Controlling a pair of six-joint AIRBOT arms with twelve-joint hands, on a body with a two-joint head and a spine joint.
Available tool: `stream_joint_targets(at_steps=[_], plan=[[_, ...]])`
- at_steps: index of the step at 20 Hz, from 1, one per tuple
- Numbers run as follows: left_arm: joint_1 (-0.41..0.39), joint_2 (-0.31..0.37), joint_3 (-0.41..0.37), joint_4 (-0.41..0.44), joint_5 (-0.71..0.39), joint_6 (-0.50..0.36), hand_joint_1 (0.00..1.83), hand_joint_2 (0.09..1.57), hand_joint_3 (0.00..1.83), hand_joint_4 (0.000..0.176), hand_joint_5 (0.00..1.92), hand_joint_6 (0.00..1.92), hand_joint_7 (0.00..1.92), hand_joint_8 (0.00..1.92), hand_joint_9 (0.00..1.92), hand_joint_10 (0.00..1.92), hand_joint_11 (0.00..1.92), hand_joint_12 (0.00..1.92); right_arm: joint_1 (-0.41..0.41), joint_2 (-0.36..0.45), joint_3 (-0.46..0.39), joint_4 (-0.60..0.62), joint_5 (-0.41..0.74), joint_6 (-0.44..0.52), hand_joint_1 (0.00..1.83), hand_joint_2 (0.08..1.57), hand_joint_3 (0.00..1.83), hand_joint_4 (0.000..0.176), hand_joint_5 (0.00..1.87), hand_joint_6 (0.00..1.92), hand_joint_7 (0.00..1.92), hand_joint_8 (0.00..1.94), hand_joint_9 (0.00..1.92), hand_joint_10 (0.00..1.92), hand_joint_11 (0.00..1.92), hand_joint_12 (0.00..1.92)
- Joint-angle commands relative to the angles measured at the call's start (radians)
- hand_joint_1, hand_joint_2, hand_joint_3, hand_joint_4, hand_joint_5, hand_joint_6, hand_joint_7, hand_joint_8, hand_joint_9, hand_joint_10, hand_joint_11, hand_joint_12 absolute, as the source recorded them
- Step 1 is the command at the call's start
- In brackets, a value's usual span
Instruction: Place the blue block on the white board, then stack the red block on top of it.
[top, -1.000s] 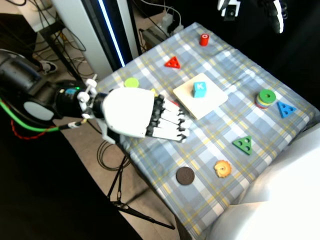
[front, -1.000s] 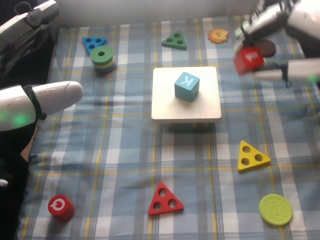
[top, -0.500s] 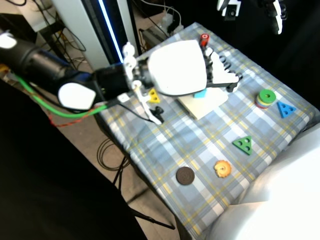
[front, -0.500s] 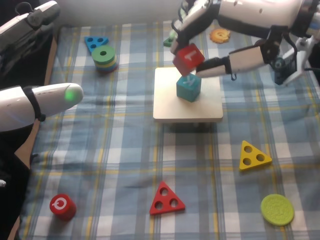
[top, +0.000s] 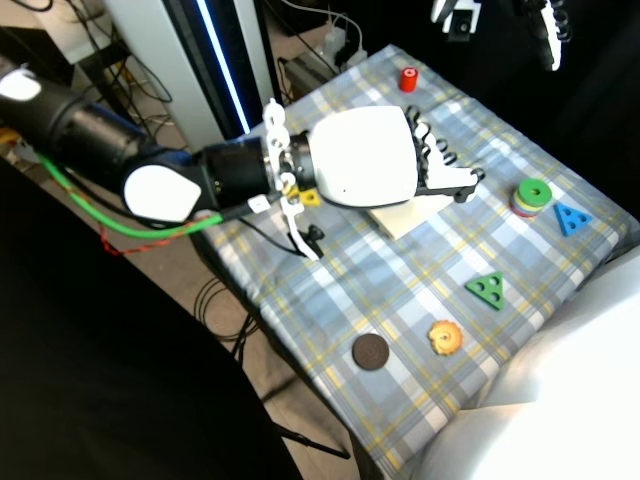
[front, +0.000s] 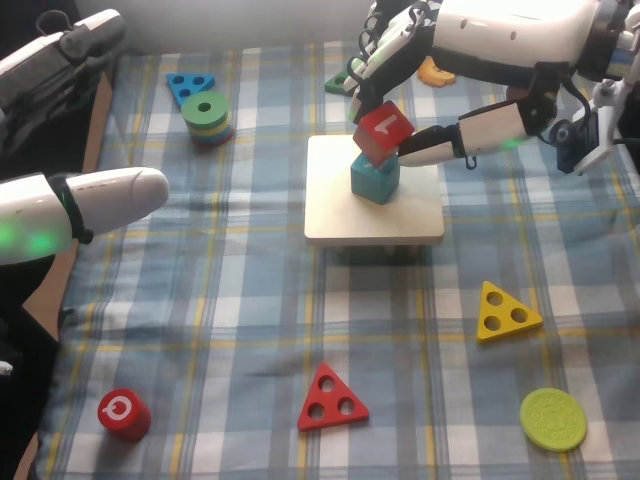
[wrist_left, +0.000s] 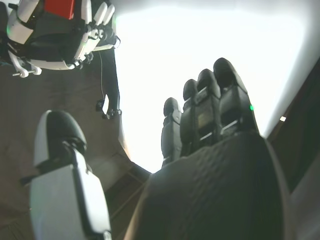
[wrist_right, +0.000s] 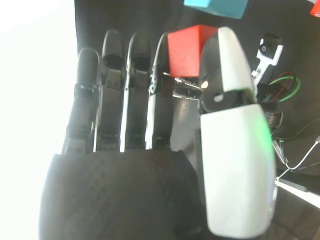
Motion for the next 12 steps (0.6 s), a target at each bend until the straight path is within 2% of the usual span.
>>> stream_joint_targets(at_steps=[1, 3, 7, 8, 12], plan=[[-0.008, 0.005, 0.005, 0.009, -0.117, -0.008, 0.78, 0.86, 0.0, 0.14, 0.25, 0.0, 0.23, 0.0, 0.19, 0.0, 0.0, 0.48, 0.017, -0.003, 0.002, 0.045, 0.085, 0.007, 1.17, 1.08, 0.0, 0.0, 1.05, 0.85, 0.85, 0.0, 0.74, 0.0, 0.2, 0.97], [-0.008, 0.005, 0.005, 0.009, -0.117, -0.008, 0.77, 0.86, 0.0, 0.151, 0.24, 0.0, 0.23, 0.0, 0.19, 0.0, 0.0, 0.48, 0.017, -0.004, 0.002, 0.039, 0.081, 0.007, 1.17, 1.08, 0.0, 0.0, 1.05, 0.86, 0.84, 0.0, 0.72, 0.0, 0.17, 0.95], [-0.009, 0.005, 0.005, 0.01, -0.117, -0.008, 0.79, 0.85, 0.0, 0.141, 0.24, 0.0, 0.24, 0.0, 0.21, 0.0, 0.0, 0.52, 0.017, -0.005, 0.001, 0.031, 0.074, 0.007, 1.17, 1.09, 0.0, 0.0, 1.02, 0.9, 0.84, 0.0, 0.74, 0.01, 0.23, 0.94], [-0.009, 0.005, 0.005, 0.01, -0.118, -0.008, 0.8, 0.85, 0.0, 0.135, 0.24, 0.0, 0.25, 0.0, 0.22, 0.0, 0.0, 0.55, 0.017, -0.005, 0.0, 0.028, 0.074, 0.008, 1.16, 1.1, 0.0, 0.0, 1.01, 0.92, 0.84, 0.0, 0.74, 0.0, 0.24, 0.94], [-0.009, 0.004, 0.006, 0.01, -0.119, -0.008, 0.8, 0.85, 0.0, 0.131, 0.24, 0.0, 0.26, 0.0, 0.21, 0.0, 0.0, 0.52, 0.017, -0.006, -0.002, 0.021, 0.074, 0.013, 1.12, 1.12, 0.0, 0.0, 0.96, 1.01, 0.8, 0.0, 0.72, 0.01, 0.24, 0.88]])
